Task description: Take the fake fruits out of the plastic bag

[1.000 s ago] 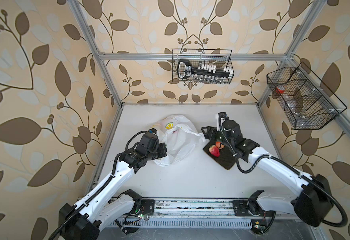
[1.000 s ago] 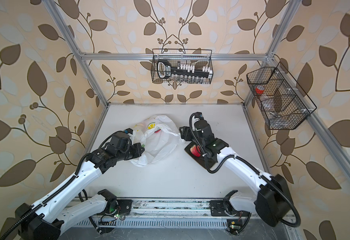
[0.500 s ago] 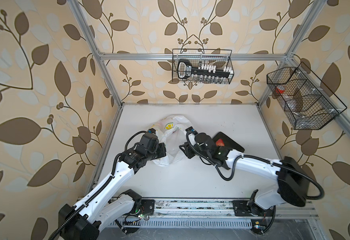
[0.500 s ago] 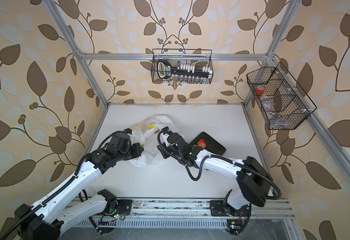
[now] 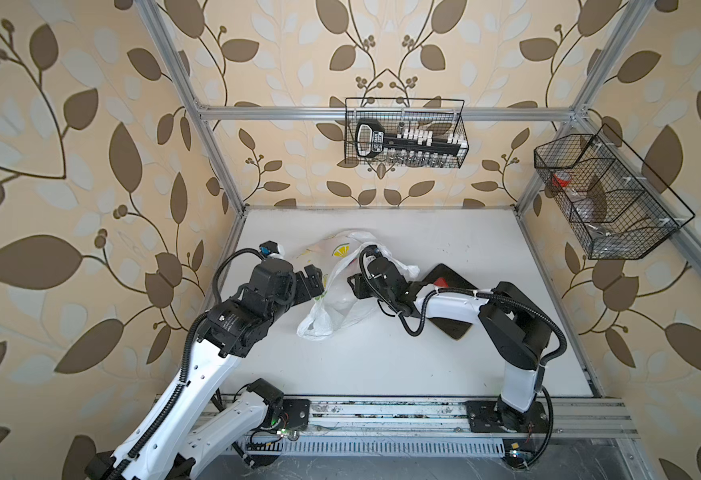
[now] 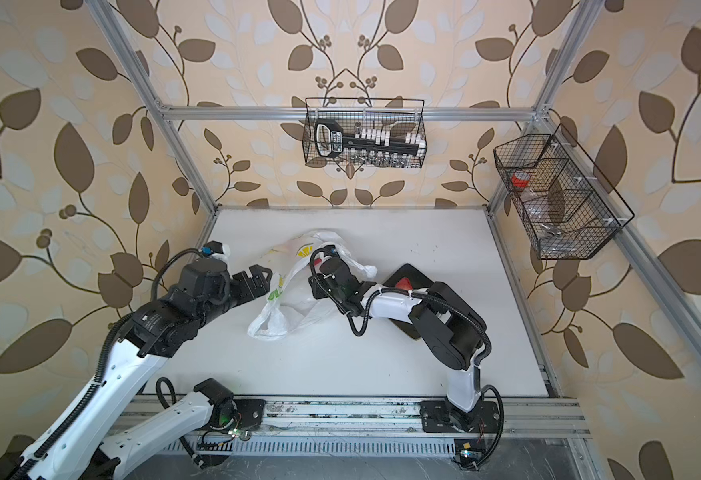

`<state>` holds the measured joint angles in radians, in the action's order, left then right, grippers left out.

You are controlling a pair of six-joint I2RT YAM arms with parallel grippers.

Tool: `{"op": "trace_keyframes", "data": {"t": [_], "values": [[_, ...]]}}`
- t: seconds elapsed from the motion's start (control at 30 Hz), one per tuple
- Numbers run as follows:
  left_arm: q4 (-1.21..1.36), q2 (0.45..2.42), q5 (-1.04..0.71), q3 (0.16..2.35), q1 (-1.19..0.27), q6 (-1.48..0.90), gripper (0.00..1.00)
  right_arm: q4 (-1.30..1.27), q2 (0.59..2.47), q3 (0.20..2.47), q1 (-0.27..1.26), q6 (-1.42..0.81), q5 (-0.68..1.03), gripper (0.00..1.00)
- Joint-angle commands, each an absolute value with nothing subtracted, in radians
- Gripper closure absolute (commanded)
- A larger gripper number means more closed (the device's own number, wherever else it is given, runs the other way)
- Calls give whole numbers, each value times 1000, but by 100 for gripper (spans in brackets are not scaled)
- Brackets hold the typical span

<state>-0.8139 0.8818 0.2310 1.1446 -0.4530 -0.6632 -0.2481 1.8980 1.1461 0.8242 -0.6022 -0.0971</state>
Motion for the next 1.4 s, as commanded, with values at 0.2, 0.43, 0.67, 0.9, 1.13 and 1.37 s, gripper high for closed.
{"op": "trace_keyframes", "data": {"t": [0.2, 0.43, 0.67, 0.9, 1.13, 1.37], "values": [[-743, 1210, 92, 1184, -133, -848, 1, -252, 1868, 1094, 822, -600, -68, 54], [-660, 1532, -105, 1249, 23, -1014, 1, -243, 1848, 1092, 822, -569, -43, 53], [-641, 1788, -193, 1379, 58, -1026, 7, -244, 1844, 1092, 822, -549, -33, 53], [-543, 1839, -258, 1389, 60, -987, 68, -232, 1832, 1087, 816, -549, -31, 52], [-525, 1691, -267, 1413, 9, -827, 100, -224, 1817, 1071, 791, -551, -35, 52], [-442, 1458, -282, 1354, -115, -699, 100, -202, 1772, 1037, 759, -556, -48, 51]]}}
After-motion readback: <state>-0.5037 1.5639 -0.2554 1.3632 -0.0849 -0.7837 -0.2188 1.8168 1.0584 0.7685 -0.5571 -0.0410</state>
